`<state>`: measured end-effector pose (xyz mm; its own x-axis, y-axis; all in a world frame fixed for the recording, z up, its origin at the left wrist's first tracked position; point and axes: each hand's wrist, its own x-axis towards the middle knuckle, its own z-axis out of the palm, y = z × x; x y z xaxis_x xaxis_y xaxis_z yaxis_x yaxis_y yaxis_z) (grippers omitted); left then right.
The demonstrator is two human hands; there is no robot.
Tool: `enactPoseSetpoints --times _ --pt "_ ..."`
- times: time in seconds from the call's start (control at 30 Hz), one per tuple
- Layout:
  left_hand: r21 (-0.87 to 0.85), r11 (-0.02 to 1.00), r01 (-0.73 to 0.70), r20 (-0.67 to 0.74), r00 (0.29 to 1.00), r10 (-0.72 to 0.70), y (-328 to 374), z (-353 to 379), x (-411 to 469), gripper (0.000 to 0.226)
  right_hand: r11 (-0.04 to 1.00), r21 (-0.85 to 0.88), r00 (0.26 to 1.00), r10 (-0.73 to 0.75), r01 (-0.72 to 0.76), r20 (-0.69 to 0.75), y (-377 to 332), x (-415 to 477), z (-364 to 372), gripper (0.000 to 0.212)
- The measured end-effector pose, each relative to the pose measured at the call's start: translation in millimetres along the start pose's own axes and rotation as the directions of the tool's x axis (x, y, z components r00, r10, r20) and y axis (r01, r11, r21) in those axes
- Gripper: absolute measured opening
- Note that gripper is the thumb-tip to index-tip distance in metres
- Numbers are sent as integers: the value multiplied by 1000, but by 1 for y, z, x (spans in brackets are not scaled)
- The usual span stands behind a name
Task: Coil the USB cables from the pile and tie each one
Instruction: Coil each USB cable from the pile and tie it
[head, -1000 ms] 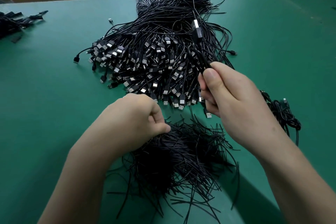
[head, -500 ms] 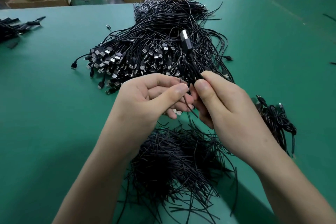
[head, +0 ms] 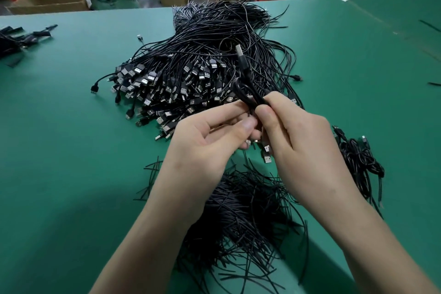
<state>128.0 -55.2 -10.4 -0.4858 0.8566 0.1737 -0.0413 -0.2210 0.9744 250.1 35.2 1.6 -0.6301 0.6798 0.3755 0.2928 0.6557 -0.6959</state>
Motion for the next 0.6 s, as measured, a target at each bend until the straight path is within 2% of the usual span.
enactPoseSetpoints --times 0.17,0.3,0.43,0.5,0.6 --pt "-92 994 56 -3 998 -56 -6 -2 2 21 997 -82 1000 -14 14 6 -4 -4 2 28" --pt "-191 971 141 9 990 -142 -12 -5 -1 12 998 -62 999 27 -26 19 -5 -15 4 32" --pt "-278 918 282 63 959 -275 -22 -11 -14 15 994 -13 992 109 -108 56 -5 -30 10 33" --pt "-298 904 308 99 951 -292 -27 -16 -25 15 988 14 987 151 -152 59 -5 -39 15 32" --pt "-270 910 314 99 949 -299 -35 -19 -43 29 975 86 978 201 -206 60 -6 -56 22 30"
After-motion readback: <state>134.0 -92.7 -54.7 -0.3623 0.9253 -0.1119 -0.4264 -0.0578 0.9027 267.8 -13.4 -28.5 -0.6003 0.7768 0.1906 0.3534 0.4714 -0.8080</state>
